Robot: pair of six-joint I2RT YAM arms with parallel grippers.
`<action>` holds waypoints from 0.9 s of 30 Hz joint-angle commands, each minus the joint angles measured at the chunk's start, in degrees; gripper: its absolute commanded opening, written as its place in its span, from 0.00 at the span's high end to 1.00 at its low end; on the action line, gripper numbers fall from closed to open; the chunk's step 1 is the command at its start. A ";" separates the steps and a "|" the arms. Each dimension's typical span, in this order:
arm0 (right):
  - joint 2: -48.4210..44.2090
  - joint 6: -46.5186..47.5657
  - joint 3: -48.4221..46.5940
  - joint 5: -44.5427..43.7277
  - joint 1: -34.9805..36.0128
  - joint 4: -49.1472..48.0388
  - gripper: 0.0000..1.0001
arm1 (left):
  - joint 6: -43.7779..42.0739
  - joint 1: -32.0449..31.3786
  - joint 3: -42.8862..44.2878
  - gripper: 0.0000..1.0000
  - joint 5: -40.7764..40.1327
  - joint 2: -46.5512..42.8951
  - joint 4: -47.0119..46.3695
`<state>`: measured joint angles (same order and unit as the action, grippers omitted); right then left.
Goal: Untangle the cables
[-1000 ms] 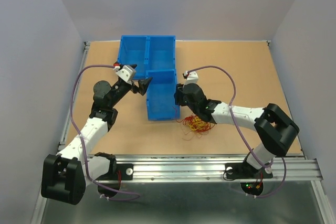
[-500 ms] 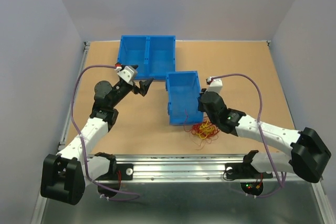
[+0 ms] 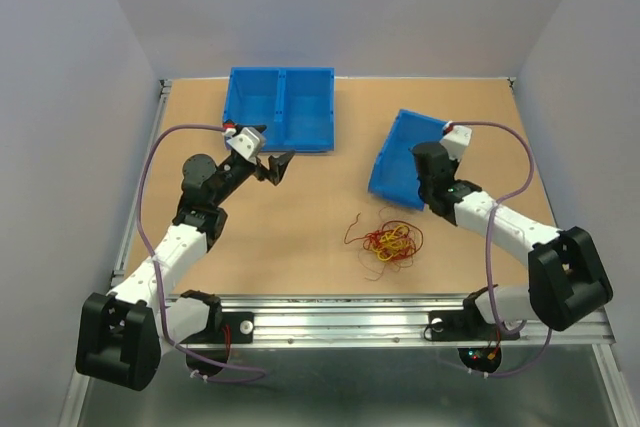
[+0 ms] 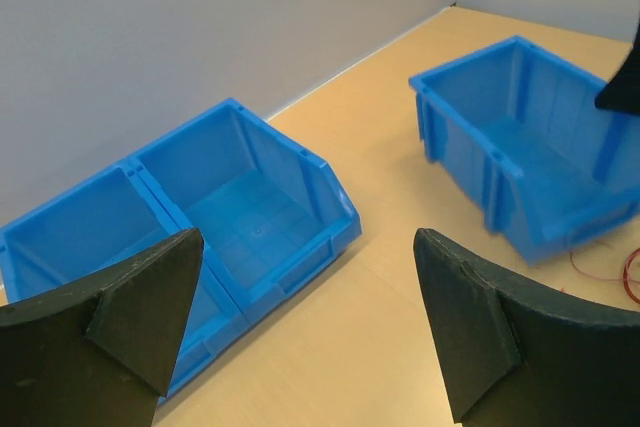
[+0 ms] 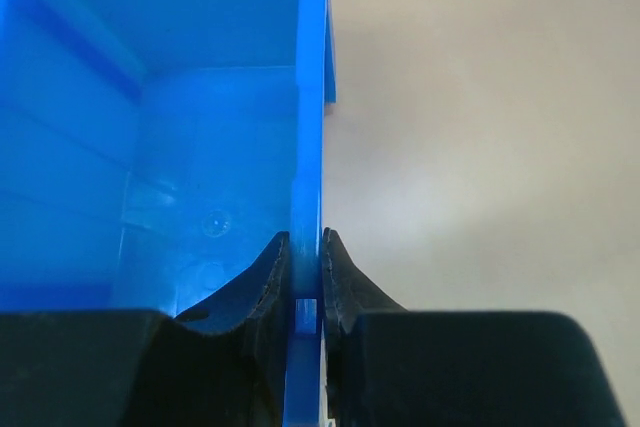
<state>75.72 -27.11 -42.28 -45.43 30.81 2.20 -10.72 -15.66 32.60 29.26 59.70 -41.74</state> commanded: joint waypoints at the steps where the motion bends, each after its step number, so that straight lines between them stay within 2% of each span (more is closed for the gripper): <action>1: 0.91 -0.75 -7.63 0.68 -10.31 -2.90 0.99 | -1.58 -1.04 1.85 0.02 0.54 -0.73 -1.42; 3: 2.32 -0.92 -8.43 0.00 -14.43 -2.81 0.94 | -2.19 -2.96 1.77 0.02 1.85 1.10 -1.24; 5: 2.24 -1.80 -8.08 -0.10 -15.51 -2.72 0.72 | -4.21 -5.16 2.03 0.02 2.21 3.04 -0.63; 6: 1.45 -2.06 -7.47 0.60 -15.69 -2.72 0.57 | -5.18 -8.30 2.55 0.02 2.99 5.05 0.94; 7: 1.44 -2.24 -7.03 1.30 -15.69 -2.72 0.45 | -6.41 -8.33 2.56 0.02 3.26 6.20 2.00; 8: 0.23 -2.33 -6.68 1.66 -15.60 -2.81 0.32 | -8.94 -11.90 3.43 0.02 3.44 7.17 3.23; 9: -0.48 -2.16 -5.98 2.27 -15.60 -2.72 0.30 | -10.27 -13.85 3.96 0.02 3.61 9.36 5.94; 10: -2.14 -2.07 -5.62 2.80 -15.69 -2.72 0.22 | -11.94 -17.70 5.01 0.02 3.70 10.42 7.44; 15: -10.93 -1.72 -1.58 9.02 -15.60 -2.64 0.08 | -19.33 -29.06 7.48 0.01 2.65 16.22 15.88; 20: -23.22 -1.45 5.00 16.15 -15.60 -2.37 0.07 | -22.15 -36.36 9.76 0.01 2.99 22.11 19.83; 23: -26.49 -2.33 7.12 17.39 -15.60 -0.27 0.07 | -22.94 -38.12 12.22 0.01 4.76 24.66 21.96; 26: -28.35 -2.94 8.88 19.67 -15.60 -0.09 0.07 | -21.98 -40.32 14.94 0.01 2.91 29.40 21.53; 27: -28.52 -3.12 9.32 20.63 -15.60 0.00 0.08 | -21.63 -40.93 16.25 0.08 0.91 33.42 21.35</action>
<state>48.07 -29.26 -35.11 -29.28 15.05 1.72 -31.57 -54.83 44.23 31.81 87.94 -20.64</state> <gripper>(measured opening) 0.931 0.967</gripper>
